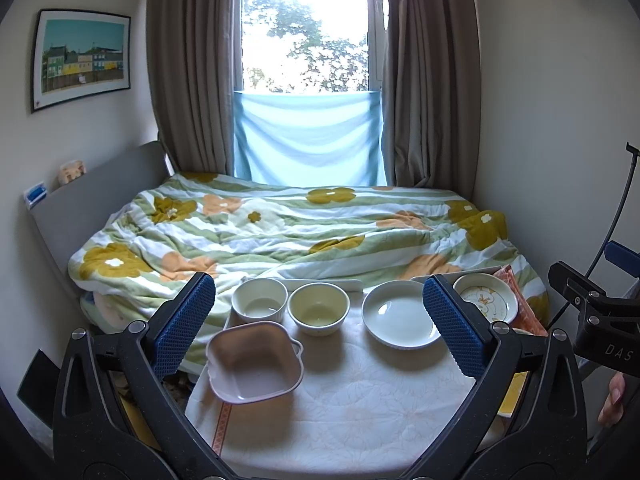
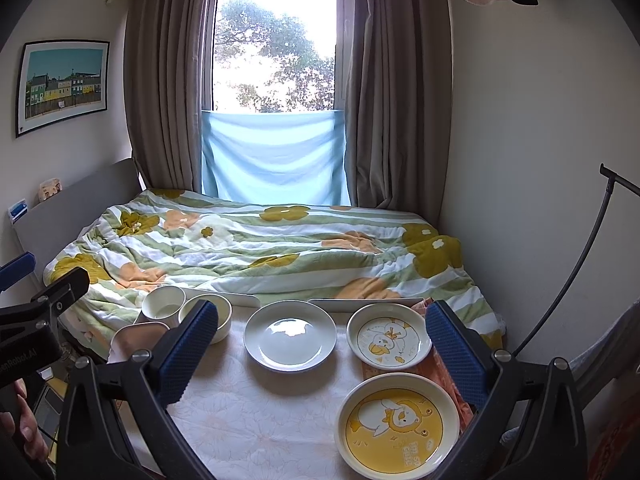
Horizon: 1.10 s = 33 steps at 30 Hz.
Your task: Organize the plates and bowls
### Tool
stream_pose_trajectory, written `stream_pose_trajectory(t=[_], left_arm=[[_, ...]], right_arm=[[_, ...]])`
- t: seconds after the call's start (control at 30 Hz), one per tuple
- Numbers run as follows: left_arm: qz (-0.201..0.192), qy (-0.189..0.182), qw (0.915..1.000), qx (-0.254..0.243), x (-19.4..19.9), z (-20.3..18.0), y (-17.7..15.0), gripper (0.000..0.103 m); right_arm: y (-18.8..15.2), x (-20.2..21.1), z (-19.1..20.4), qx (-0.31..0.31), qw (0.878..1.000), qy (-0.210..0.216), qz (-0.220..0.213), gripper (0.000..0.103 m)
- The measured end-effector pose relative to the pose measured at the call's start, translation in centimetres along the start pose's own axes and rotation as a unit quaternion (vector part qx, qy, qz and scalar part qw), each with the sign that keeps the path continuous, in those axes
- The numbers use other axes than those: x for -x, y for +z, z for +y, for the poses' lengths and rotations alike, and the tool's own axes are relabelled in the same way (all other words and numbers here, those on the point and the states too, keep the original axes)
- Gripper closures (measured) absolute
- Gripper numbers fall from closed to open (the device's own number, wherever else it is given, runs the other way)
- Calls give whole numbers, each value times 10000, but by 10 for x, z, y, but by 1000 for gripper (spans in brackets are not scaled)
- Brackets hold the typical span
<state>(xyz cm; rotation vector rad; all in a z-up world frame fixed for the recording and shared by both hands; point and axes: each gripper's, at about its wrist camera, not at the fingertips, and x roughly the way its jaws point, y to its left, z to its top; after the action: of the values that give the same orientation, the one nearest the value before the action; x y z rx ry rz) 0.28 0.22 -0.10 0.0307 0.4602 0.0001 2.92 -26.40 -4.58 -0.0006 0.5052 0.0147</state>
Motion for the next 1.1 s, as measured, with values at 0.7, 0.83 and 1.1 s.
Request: stream_pose_trajectory(t=[0.7, 0.83, 1.1], left_arm=[[38, -28, 10000, -8, -1, -1, -1, 0], [188, -72, 9998, -88, -6, -5, -2, 0], [742, -381, 9954, -474, -48, -22, -19, 0]], right_arm=[[1, 0, 2, -6, 10000, -8, 7, 0], [0, 0, 3, -79, 10000, -10, 43, 0], [-20, -3, -12, -266, 9992, -263, 142, 0]])
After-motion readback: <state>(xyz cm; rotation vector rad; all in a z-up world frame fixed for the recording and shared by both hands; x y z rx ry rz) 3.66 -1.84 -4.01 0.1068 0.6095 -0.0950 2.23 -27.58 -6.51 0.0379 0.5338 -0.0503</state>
